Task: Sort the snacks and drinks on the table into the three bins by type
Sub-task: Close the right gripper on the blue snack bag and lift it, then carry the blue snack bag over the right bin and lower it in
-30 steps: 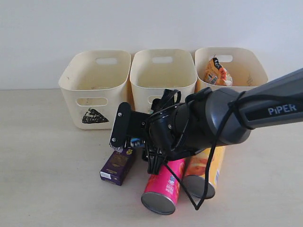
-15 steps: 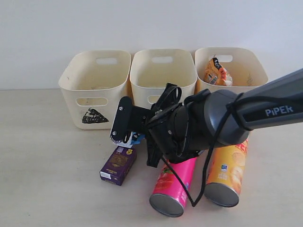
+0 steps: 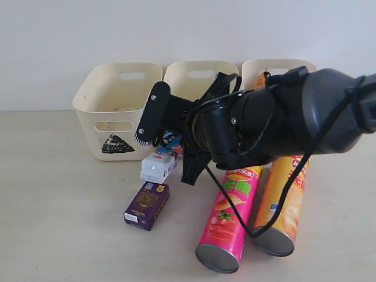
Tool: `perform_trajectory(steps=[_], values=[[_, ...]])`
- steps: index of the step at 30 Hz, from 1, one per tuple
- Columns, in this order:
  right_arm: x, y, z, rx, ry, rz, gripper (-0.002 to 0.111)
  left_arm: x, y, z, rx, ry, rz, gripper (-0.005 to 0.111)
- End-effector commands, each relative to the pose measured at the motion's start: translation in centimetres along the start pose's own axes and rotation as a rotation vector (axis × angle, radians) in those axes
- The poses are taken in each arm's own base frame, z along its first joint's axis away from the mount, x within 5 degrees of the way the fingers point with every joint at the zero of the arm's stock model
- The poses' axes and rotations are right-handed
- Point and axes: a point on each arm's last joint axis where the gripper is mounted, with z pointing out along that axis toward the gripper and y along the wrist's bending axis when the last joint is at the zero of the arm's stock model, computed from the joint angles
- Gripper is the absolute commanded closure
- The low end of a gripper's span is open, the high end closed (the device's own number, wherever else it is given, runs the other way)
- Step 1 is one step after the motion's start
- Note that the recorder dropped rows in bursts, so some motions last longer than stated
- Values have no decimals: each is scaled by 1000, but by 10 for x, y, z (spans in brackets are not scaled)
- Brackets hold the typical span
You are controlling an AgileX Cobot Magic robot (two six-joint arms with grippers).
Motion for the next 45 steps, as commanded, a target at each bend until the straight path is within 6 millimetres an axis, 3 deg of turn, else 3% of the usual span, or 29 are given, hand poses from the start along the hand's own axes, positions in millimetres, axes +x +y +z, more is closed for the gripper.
perform_trajectory(steps=[1, 7, 22, 28, 36, 45], values=[[0, -13, -15, -10, 7, 37, 108, 0, -1, 0, 8, -8, -5, 103], [-9, -31, -47, 11, -60, 76, 108, 0, -1, 0, 8, -8, -5, 103], [1, -83, -100, 140, -130, 185, 108, 0, -1, 0, 8, -8, -5, 103], [19, -105, -91, 172, -125, 254, 108, 0, -1, 0, 8, -8, -5, 103], [53, -141, -75, 196, -177, 435, 108, 0, -1, 0, 8, -8, -5, 103], [88, -168, -64, 220, -202, 677, 108, 0, -1, 0, 8, -8, -5, 103]])
